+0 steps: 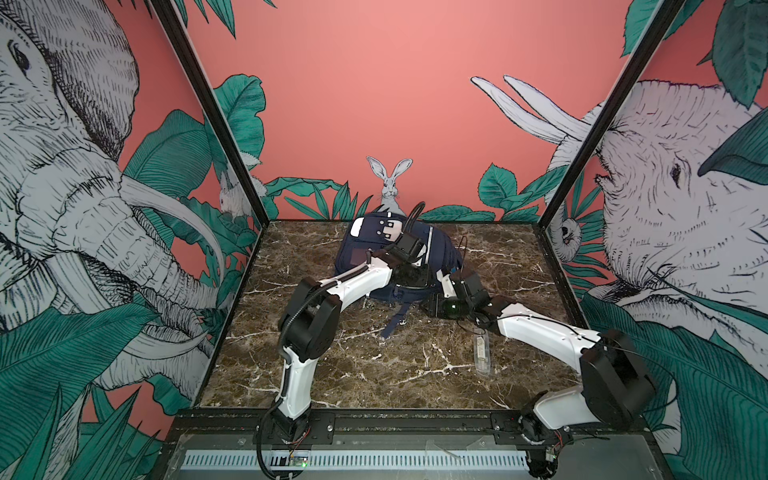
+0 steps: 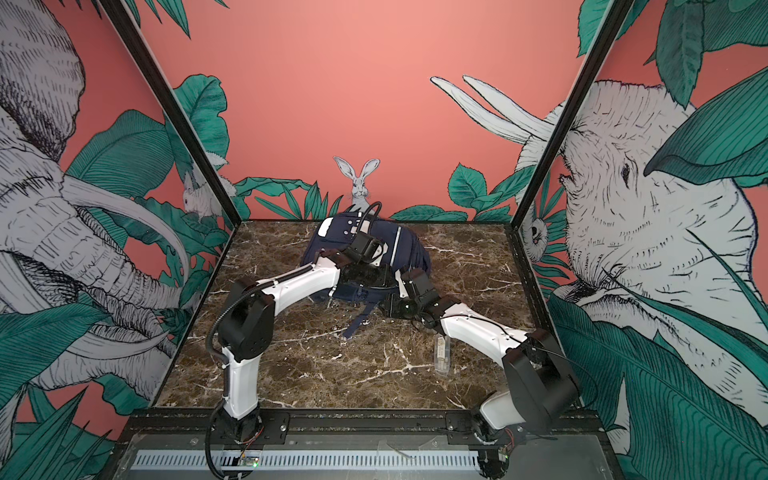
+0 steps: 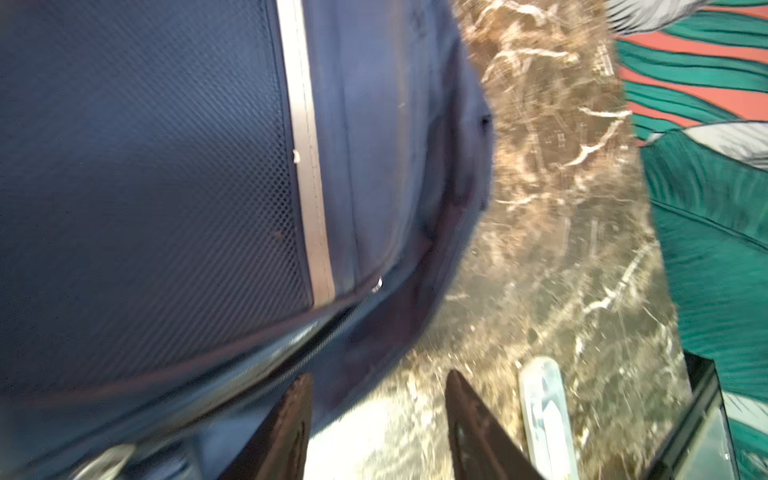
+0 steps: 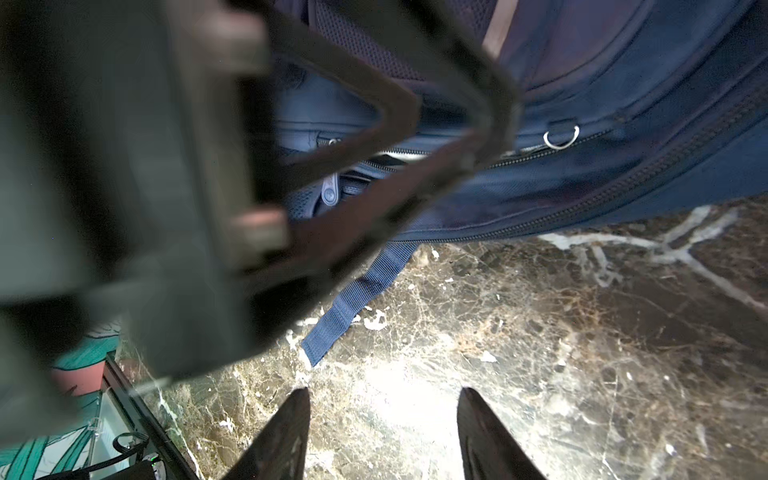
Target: Pack the student bag
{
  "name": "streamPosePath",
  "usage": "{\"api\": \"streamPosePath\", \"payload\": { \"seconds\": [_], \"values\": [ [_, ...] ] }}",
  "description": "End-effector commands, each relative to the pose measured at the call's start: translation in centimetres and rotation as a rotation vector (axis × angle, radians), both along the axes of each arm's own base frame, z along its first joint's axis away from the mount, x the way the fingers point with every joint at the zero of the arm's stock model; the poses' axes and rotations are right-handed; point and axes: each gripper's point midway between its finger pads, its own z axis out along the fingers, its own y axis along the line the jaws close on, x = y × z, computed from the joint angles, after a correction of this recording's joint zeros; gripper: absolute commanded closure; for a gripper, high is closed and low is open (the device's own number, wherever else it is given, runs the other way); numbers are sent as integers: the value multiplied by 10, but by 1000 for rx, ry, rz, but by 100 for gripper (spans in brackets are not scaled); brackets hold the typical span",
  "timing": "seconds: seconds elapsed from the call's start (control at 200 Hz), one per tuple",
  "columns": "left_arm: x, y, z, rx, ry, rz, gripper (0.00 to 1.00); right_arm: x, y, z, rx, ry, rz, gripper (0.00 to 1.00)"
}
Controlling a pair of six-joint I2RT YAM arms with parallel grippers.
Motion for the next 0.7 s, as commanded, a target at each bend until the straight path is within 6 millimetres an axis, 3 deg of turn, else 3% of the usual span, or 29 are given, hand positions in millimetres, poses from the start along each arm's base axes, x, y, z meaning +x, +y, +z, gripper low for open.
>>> {"api": "streamPosePath", "payload": {
  "seconds": [0.0, 0.165, 0.26, 0.415, 0.605, 0.625, 0.695],
  "values": [
    [7, 63, 33, 41, -63, 93, 46, 9, 10, 6, 14, -31, 21, 47],
    [10, 138, 14, 86, -33, 253, 47, 25, 35, 6, 6, -32, 59, 52],
    [6, 161, 2, 79, -4, 307, 47, 37, 48, 2, -16, -27, 65, 54],
    [-3, 170, -27, 94, 50, 318, 49, 57, 64, -7, -66, -6, 76, 56],
    [-8, 162, -56, 81, 123, 294, 49, 69, 72, -29, -117, 21, 73, 53],
    [-8, 161, -58, 78, 131, 296, 50, 76, 77, -19, -103, -1, 71, 53],
    [-11, 159, -64, 68, 148, 296, 50, 80, 80, -26, -116, 9, 69, 53]
  ]
}}
